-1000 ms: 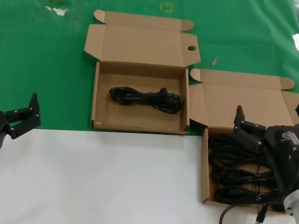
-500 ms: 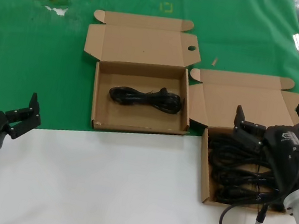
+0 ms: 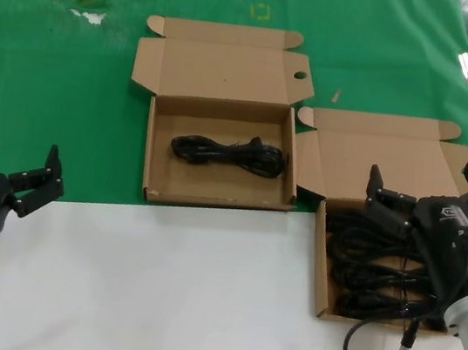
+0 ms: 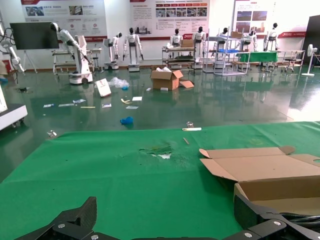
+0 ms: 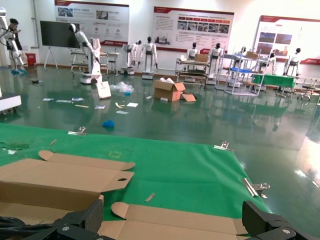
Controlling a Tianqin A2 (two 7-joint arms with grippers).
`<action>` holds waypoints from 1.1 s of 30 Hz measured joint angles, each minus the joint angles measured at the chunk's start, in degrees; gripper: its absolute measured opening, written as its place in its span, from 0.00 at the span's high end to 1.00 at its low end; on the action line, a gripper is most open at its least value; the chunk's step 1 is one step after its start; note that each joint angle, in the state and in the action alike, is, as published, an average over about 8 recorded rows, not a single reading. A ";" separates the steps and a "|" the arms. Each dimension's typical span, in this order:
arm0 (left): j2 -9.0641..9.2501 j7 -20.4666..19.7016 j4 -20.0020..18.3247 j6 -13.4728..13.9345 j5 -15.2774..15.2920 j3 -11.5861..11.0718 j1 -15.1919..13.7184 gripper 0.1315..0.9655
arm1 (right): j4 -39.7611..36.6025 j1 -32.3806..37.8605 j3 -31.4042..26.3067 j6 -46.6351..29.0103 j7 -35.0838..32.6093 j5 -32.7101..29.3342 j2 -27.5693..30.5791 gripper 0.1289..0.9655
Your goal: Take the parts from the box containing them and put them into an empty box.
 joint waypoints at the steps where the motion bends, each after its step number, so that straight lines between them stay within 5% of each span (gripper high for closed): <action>1: 0.00 0.00 0.00 0.00 0.00 0.00 0.00 0.00 | 0.00 0.00 0.00 0.00 0.00 0.00 0.00 0.00; 33: 0.00 0.00 0.00 0.00 0.00 0.00 0.00 0.00 | 0.00 0.00 0.00 0.00 0.00 0.00 0.00 0.00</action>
